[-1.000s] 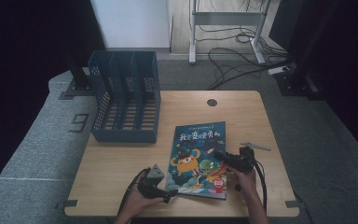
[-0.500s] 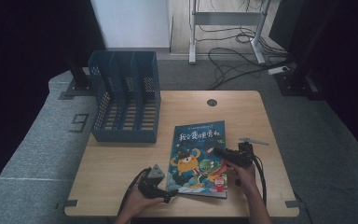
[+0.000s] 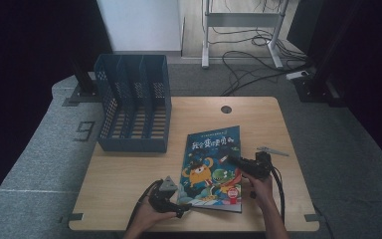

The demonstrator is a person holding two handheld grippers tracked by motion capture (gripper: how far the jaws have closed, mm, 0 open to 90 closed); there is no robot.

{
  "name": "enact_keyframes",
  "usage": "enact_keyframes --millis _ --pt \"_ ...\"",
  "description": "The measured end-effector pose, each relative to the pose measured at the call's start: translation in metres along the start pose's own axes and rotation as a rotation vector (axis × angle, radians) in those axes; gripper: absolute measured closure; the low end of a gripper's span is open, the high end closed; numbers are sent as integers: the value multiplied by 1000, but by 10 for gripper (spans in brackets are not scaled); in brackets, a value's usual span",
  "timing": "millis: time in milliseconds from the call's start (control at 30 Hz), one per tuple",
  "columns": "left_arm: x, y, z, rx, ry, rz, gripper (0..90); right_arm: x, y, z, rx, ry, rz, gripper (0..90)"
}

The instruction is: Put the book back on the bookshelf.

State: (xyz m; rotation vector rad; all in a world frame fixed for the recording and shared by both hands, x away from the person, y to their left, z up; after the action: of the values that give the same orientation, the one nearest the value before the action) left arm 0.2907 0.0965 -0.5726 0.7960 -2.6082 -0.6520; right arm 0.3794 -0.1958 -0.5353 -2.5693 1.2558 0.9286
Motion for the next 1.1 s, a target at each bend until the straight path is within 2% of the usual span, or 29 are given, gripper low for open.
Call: enact_keyframes --millis 167,433,567,800,1100 --pt "0 -1 0 0 -3 -5 87 -5 2 -1 17 26 2 709" --pt "1 -1 0 7 -12 -12 74 -19 7 -8 53 103 5 712" --pt "3 -1 -1 13 -22 -18 85 -24 9 -11 70 126 -4 713" --pt "5 -1 -1 0 -26 -11 100 -22 8 -11 70 120 0 713" --pt "7 -2 -1 5 -42 -25 93 -24 9 -11 77 123 4 714"
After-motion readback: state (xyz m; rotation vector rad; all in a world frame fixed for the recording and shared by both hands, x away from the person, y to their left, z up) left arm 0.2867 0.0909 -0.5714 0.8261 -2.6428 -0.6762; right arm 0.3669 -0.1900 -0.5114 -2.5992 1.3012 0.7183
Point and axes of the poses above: each handheld gripper's, and its own axes: y roughly backward along the jaws, z roughly out of its underside, x roughly to its right, the point moved 4 cm from there along -y, roughly forward along the jaws, and after that the axes turned 15 degrees about x, right-handed, at the moved point
